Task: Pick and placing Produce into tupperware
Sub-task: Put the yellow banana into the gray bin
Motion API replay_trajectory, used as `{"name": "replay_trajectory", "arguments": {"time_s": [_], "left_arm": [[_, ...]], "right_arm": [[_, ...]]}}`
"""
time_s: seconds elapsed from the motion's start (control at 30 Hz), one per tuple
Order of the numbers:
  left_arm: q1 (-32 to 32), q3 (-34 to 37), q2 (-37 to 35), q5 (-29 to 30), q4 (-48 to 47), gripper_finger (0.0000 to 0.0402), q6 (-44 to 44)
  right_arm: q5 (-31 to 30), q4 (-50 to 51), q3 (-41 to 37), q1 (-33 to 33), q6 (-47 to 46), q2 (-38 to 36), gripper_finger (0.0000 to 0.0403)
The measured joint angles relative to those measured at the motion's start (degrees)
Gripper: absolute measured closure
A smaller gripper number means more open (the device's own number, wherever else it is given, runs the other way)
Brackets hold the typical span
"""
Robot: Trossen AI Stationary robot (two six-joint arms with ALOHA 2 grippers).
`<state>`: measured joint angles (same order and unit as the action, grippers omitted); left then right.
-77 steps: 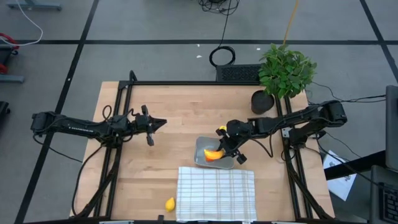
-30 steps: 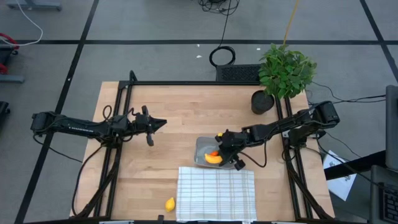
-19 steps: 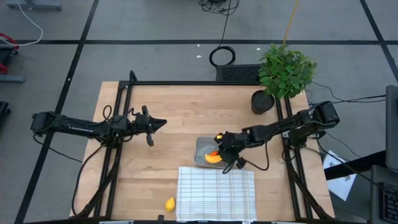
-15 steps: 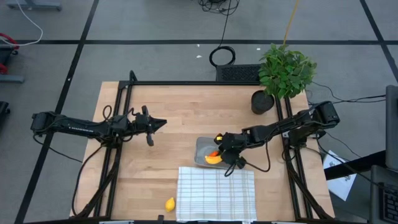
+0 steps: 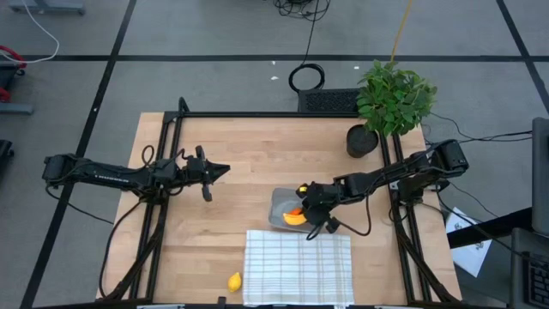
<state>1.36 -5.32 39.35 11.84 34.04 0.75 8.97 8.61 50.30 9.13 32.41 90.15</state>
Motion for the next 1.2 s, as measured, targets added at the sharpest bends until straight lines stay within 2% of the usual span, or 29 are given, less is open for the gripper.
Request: {"name": "replay_trajectory", "arguments": {"time_s": [0.8, 1.2], "left_arm": [[-0.02, 0.00, 0.00, 0.01, 0.02, 0.0371, 0.24], [-0.01, 0.00, 0.00, 0.02, 0.02, 0.0371, 0.24]], "right_arm": [[-0.02, 0.69, -0.02, 0.00, -2.33, 0.00, 0.0276], [-1.56, 1.08, 0.00, -0.04, -2.74, 0.00, 0.0234]]}}
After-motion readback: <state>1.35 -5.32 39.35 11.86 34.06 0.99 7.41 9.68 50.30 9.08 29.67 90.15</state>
